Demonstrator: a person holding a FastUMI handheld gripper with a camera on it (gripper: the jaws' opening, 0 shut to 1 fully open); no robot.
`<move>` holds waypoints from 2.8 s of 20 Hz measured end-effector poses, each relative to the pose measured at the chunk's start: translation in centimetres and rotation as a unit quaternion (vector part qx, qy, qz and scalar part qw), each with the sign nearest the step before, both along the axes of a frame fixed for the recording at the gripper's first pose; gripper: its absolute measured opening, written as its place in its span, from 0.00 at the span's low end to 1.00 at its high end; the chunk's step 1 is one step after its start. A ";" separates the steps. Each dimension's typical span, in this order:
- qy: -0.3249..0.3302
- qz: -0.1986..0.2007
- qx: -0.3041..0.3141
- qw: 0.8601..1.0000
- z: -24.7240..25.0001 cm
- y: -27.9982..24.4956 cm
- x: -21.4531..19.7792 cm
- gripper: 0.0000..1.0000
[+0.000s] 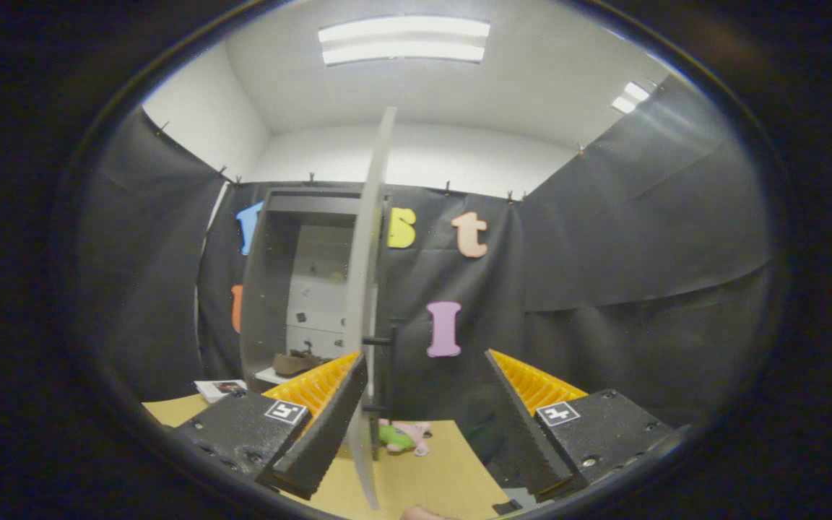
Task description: Open the shoe cabinet door, grab the shoes and put them into the shoe cabinet, then close the shoe cabinet door.
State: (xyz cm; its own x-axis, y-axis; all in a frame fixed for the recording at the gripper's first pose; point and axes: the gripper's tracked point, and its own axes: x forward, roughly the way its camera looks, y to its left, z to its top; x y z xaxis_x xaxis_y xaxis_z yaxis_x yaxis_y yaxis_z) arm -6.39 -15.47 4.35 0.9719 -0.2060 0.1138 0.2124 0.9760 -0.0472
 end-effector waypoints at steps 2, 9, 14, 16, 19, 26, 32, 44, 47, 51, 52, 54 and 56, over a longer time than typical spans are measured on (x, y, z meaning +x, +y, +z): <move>0.005 -0.034 0.008 0.999 -0.9 -4.2 0.0 1.00; 0.094 -0.089 0.083 0.988 -10.3 -15.8 4.3 0.98; 0.151 -0.058 0.114 0.980 -14.9 -15.9 6.8 1.00; 0.163 -0.032 0.121 0.979 -15.9 -14.5 8.1 1.00; 0.166 0.000 0.105 0.981 -15.9 -11.2 10.8 1.00; 0.179 0.069 0.071 0.979 -16.2 -3.6 12.5 1.00; 0.226 0.110 0.013 0.968 -18.6 1.4 12.6 0.96; 0.218 0.086 0.061 0.970 -20.2 3.2 14.2 0.95; 0.208 0.082 0.053 0.973 -19.9 4.0 14.0 0.95; 0.197 0.081 0.047 0.976 -19.7 5.5 13.9 0.95; 0.197 0.084 0.049 0.976 -19.9 5.9 14.3 0.95; 0.198 0.093 0.053 0.974 -20.1 7.1 14.6 0.95; 0.198 0.102 0.062 0.973 -20.3 8.1 14.8 0.95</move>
